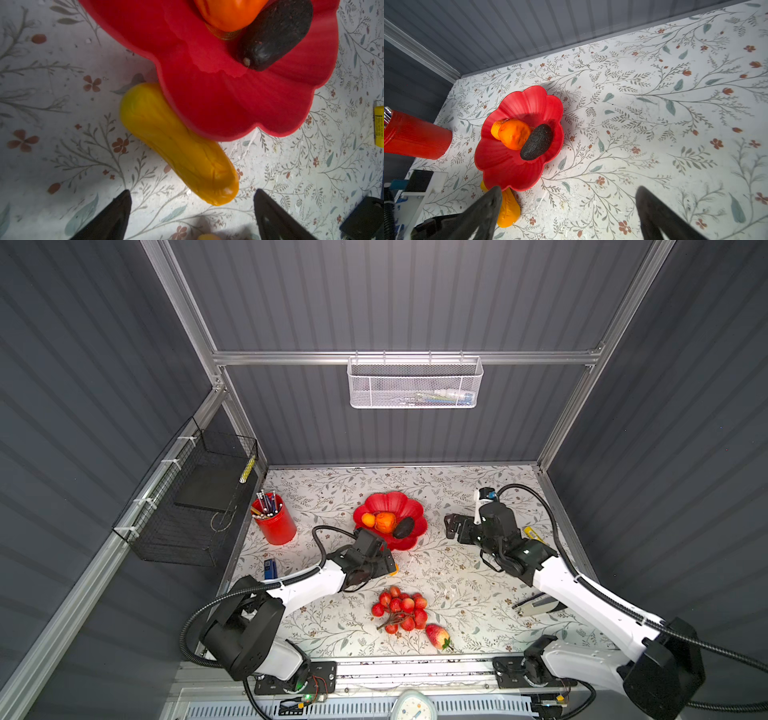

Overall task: Place and organize the fake fruits in the fruit bowl
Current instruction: 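Grasp the yellow corn-like fruit with the left gripper while the right withdraws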

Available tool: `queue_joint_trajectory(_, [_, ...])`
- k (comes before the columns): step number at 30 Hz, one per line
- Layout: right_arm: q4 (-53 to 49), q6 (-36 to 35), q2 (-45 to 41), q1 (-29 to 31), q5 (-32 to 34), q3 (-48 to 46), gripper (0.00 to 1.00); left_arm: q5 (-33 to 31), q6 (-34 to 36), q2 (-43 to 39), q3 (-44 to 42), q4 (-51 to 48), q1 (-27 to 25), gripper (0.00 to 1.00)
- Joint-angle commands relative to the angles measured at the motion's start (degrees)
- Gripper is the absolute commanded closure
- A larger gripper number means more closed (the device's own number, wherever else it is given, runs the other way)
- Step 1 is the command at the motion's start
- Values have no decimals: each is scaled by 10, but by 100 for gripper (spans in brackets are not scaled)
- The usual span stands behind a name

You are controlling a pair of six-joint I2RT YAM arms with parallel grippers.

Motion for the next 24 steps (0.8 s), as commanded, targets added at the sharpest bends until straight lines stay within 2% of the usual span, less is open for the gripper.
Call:
queue_joint_trajectory(1, [-10,7,-35,-14,14,-21,1,-13,-10,29,23,6,-4,8])
queue_joint_trajectory(9, [-21,1,-78,-36,16,-46,1,-33,-16,80,41,8,-4,9])
queue_joint_trajectory(12, [-21,-1,-81,-40,13,-50,1,-38,-19,90,45,8,-4,13])
queue_joint_trajectory(20, [-18,2,-83,-43,1,-54,1,-41,-40,53,0,4,-4,50])
queue_joint_trajectory(24, [-11,8,-80,-43,-6,-56,1,-49,-53,12,-34,-7,-4,62])
